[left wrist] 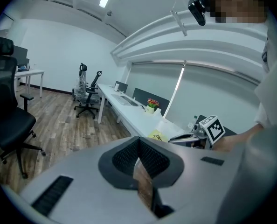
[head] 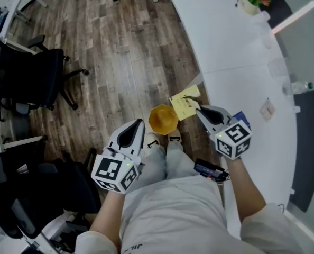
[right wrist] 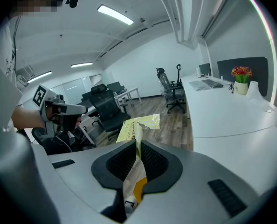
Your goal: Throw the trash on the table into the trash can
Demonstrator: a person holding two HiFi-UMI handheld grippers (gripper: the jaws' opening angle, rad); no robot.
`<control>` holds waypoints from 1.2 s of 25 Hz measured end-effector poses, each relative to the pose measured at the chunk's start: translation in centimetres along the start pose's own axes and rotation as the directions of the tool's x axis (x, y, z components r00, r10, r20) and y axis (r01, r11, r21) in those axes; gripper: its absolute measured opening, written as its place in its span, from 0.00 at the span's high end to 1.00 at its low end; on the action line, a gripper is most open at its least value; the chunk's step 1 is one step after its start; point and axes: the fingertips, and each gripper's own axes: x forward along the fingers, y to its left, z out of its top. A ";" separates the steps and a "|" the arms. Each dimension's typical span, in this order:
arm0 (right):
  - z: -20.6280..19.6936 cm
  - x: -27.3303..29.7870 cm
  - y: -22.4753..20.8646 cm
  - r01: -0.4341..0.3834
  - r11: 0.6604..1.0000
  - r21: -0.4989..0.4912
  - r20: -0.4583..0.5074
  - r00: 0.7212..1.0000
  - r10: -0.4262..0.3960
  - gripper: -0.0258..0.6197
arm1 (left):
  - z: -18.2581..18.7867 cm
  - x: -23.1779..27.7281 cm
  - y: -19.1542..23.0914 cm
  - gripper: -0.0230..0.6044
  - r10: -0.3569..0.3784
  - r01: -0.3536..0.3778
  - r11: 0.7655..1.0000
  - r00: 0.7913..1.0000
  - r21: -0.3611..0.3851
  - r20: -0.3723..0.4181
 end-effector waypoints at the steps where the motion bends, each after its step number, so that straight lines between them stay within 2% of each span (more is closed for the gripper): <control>1: -0.4 0.4 -0.1 -0.007 1.000 0.002 -0.004 1.000 0.007 0.87 | -0.3 0.2 0.2 0.96 -0.001 0.001 1.000 1.000 -0.002 -0.010; 13: -7.7 6.9 -0.1 -0.110 0.994 0.014 -0.090 0.990 0.111 0.87 | -5.9 2.3 2.5 0.96 -0.014 0.009 0.999 0.994 -0.048 -0.110; 18: -11.8 10.0 -0.1 -0.150 0.987 0.055 -0.138 0.978 0.156 0.87 | -8.6 3.9 3.9 0.96 -0.017 0.007 0.998 0.990 -0.069 -0.142; 25: -17.9 13.8 -0.4 -0.173 0.981 0.085 -0.210 0.960 0.187 0.87 | -13.6 6.2 5.9 0.96 -0.020 0.007 0.995 0.990 -0.097 -0.139; 30: -22.0 16.4 -0.4 -0.177 0.979 0.101 -0.222 0.955 0.196 0.87 | -17.8 7.8 8.1 0.96 -0.007 -0.008 0.994 0.991 -0.111 -0.133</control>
